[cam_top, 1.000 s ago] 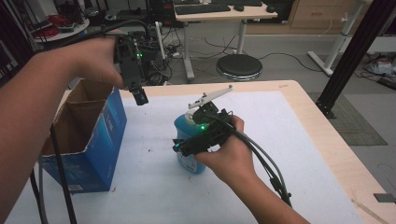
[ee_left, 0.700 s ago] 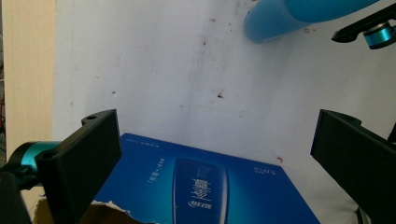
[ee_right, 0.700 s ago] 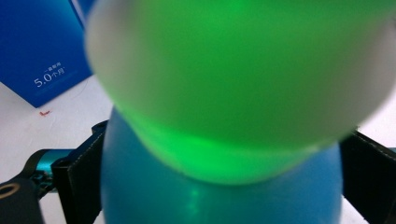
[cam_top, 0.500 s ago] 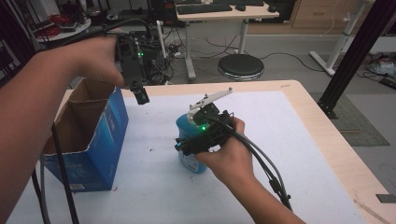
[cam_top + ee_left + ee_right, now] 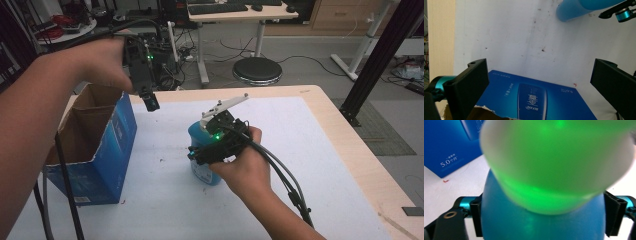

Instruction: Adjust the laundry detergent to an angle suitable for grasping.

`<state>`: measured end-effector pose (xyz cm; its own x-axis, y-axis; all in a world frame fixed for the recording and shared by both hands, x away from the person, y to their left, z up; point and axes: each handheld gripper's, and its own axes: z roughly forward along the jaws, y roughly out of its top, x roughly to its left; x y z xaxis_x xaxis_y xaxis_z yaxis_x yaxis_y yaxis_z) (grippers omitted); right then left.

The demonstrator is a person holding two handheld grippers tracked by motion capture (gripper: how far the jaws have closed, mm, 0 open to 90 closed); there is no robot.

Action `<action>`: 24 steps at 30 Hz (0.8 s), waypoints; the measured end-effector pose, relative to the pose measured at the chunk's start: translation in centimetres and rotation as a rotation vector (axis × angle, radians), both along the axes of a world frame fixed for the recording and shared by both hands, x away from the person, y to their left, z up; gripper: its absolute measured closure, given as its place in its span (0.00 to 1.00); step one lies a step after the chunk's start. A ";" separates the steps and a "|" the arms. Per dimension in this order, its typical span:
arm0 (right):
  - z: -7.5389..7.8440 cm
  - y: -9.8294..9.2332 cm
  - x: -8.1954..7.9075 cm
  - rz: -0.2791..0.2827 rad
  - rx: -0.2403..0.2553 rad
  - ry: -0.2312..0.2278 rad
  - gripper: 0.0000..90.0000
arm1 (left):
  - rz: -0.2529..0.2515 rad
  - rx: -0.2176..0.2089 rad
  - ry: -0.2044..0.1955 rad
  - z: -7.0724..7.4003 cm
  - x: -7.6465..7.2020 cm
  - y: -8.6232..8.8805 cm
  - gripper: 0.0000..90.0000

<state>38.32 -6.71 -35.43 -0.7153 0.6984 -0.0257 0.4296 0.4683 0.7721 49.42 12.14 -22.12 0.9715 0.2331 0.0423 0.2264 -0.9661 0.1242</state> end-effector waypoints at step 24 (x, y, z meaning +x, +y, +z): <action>0.1 -0.1 0.0 0.016 0.001 -0.018 0.36 | 0.002 0.013 -0.006 -0.2 0.1 0.0 0.02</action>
<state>38.30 -6.77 -35.30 -0.7256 0.6870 -0.0382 0.4080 0.4742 0.7802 49.48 12.10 -22.34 0.9707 0.2346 0.0515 0.2278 -0.9671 0.1131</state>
